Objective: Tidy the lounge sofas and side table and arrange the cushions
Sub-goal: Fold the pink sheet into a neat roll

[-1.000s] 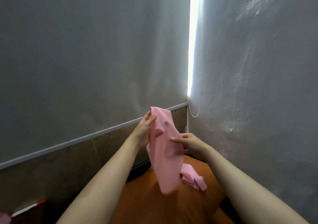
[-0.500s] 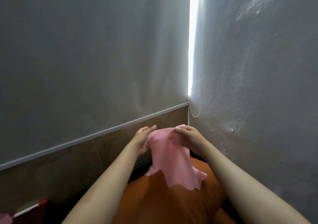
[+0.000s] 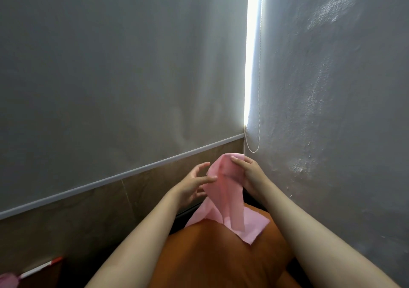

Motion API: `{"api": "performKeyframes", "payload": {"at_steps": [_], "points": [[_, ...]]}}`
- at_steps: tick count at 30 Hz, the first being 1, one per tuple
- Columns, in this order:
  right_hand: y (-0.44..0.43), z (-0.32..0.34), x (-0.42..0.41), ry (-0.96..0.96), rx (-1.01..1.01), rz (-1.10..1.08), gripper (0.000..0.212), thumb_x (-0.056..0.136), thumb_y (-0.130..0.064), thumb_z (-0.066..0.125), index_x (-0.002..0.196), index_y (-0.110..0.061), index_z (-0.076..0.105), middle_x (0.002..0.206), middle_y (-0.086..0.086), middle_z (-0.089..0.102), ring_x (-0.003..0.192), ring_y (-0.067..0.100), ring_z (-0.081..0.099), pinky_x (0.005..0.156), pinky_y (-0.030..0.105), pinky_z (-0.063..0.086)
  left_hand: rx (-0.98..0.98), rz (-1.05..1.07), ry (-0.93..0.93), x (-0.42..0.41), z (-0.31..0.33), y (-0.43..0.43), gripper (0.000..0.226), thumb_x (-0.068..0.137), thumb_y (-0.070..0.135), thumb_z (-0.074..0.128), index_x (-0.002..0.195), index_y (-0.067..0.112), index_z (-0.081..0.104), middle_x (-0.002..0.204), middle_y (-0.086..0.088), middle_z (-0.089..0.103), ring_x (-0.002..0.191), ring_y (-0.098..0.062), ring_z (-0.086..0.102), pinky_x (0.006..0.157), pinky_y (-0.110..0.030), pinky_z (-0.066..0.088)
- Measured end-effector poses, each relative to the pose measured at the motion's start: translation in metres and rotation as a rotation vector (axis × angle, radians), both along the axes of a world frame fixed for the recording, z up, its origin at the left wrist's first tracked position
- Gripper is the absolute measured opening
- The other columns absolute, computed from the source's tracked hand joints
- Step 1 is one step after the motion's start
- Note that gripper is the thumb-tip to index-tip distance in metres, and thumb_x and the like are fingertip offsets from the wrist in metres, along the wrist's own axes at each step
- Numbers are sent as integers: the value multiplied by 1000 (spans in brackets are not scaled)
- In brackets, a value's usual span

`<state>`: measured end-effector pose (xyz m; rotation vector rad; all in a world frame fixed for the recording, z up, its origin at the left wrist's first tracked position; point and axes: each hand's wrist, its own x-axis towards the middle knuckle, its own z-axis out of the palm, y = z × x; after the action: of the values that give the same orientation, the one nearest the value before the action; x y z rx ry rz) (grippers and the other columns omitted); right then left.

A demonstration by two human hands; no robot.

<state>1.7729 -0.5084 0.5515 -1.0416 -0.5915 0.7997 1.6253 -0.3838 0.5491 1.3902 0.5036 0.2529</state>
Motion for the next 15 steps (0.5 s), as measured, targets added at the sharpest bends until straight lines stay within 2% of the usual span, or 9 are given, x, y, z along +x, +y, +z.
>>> {"api": "performKeyframes", "payload": {"at_steps": [3, 4, 8, 11, 13, 15], "points": [[2, -4, 1, 8, -8, -9, 29, 88, -15, 67, 116, -8, 66, 107, 18, 67, 95, 30, 64, 81, 42, 53, 99, -55, 30, 2, -6, -3, 94, 62, 23, 87, 142, 28, 38, 131, -8, 57, 115, -26, 61, 100, -47, 49], [2, -4, 1, 14, -2, -10, 31, 86, -13, 67, 117, -8, 64, 107, 18, 66, 95, 30, 63, 81, 42, 53, 106, -61, 28, 2, -7, -5, 94, 61, 21, 87, 141, 26, 38, 129, -9, 59, 114, -28, 62, 102, -50, 47], [-2, -4, 0, -39, -16, -24, 42, 82, -8, 71, 122, -12, 60, 111, 15, 66, 96, 28, 65, 78, 40, 55, 32, -55, -28, 3, -9, -7, 73, 74, 7, 80, 136, 19, 44, 123, -16, 63, 108, -35, 65, 94, -50, 52], [-3, -9, 4, -88, -83, -50, 62, 66, -14, 83, 123, -20, 59, 117, 15, 65, 102, 29, 66, 85, 44, 56, 114, 12, -4, 6, -6, -8, 56, 85, 10, 70, 135, 25, 48, 123, -8, 65, 105, -26, 67, 85, -41, 56], [-3, -13, 7, -108, -132, -59, 83, 53, -21, 88, 129, -26, 54, 120, 13, 64, 105, 29, 66, 90, 49, 55, 130, 72, -16, 9, -5, -6, 48, 91, 7, 62, 135, 22, 49, 128, -4, 61, 108, -21, 64, 90, -38, 54], [-4, -15, 8, -129, -174, -59, 92, 51, -21, 88, 133, -29, 47, 120, 9, 62, 106, 28, 65, 90, 50, 55, 142, 123, -41, 10, -2, -6, 45, 95, 4, 56, 136, 20, 47, 131, -1, 56, 110, -17, 61, 93, -33, 52]]}}
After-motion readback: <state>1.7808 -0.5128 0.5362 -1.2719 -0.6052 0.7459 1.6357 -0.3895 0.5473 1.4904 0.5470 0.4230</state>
